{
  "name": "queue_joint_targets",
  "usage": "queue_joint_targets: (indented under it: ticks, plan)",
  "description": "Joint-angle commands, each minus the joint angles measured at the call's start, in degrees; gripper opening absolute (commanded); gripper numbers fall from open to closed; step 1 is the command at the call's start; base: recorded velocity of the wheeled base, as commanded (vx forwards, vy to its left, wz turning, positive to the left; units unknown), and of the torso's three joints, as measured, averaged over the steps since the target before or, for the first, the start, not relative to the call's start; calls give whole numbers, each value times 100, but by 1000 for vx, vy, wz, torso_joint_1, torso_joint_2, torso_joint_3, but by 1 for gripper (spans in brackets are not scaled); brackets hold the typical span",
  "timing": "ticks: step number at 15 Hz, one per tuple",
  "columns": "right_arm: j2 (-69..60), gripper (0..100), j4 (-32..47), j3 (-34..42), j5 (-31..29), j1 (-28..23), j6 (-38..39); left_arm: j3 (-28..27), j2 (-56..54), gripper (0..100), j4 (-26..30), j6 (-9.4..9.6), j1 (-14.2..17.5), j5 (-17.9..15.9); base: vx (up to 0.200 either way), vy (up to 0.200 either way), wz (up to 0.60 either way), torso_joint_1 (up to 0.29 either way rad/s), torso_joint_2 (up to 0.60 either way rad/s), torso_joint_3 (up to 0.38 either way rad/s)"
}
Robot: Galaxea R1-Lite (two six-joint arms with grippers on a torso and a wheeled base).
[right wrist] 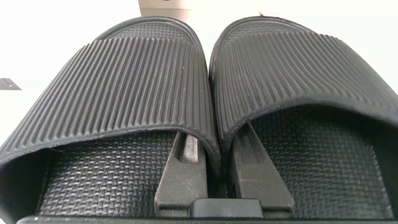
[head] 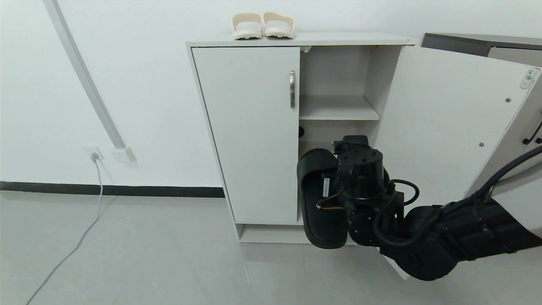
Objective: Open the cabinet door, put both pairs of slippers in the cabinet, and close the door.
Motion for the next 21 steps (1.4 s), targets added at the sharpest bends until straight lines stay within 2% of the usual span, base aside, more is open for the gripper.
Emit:
queue_joint_targets:
  ticks: [1, 9, 12, 21]
  plan:
    - [100, 0, -3, 10, 4, -31, 8, 2, 18, 0, 2, -11, -1, 5, 0, -200, 0, 2, 2, 7]
    - [469, 0, -47, 54, 92, -145, 184, 2, 18, 0, 2, -55, -1, 14, 0, 0, 0, 0, 0, 0]
    - [759, 0, -443, 133, 417, -92, 167, 2, 18, 0, 2, -55, -1, 14, 0, 0, 0, 0, 0, 0]
    - [1049, 0, -574, 124, 417, -92, 149, 2, 18, 0, 2, -46, -1, 14, 0, 0, 0, 0, 0, -7]
